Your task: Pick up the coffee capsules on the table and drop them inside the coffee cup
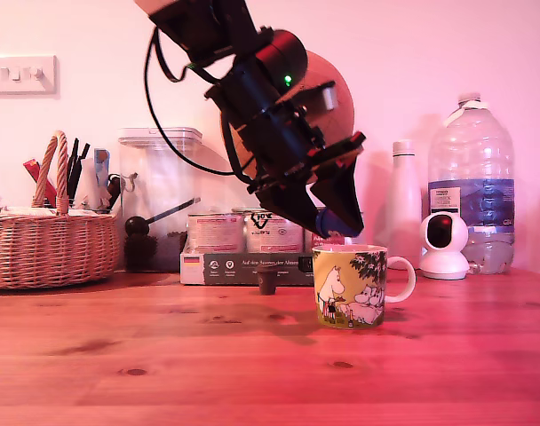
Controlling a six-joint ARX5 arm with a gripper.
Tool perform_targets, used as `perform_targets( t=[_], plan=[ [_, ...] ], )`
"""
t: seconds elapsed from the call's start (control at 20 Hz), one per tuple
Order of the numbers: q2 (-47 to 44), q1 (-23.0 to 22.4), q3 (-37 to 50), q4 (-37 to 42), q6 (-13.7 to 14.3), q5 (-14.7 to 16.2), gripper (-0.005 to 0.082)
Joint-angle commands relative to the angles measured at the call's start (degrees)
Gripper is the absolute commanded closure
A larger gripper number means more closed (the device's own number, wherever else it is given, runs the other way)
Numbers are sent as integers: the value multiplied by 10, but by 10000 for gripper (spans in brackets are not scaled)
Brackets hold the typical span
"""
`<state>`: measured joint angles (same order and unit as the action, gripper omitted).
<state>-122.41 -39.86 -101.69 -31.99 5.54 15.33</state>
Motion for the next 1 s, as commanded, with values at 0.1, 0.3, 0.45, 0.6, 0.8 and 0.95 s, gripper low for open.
perform_targets(
  t=[0.1, 0.3, 0.45, 0.6, 0.8, 0.95],
  plan=[
    [-18, -7, -4, -14, 5, -9, 453],
    [-18, -8, -4, -14, 5, -9, 449],
    [-18, -8, -4, -10, 5, -9, 316],
    [-18, -8, -4, -9, 3, -16, 30],
    [-18, -8, -4, -10, 5, -17, 21],
    [-18, -8, -4, -11, 5, -22, 22]
  ],
)
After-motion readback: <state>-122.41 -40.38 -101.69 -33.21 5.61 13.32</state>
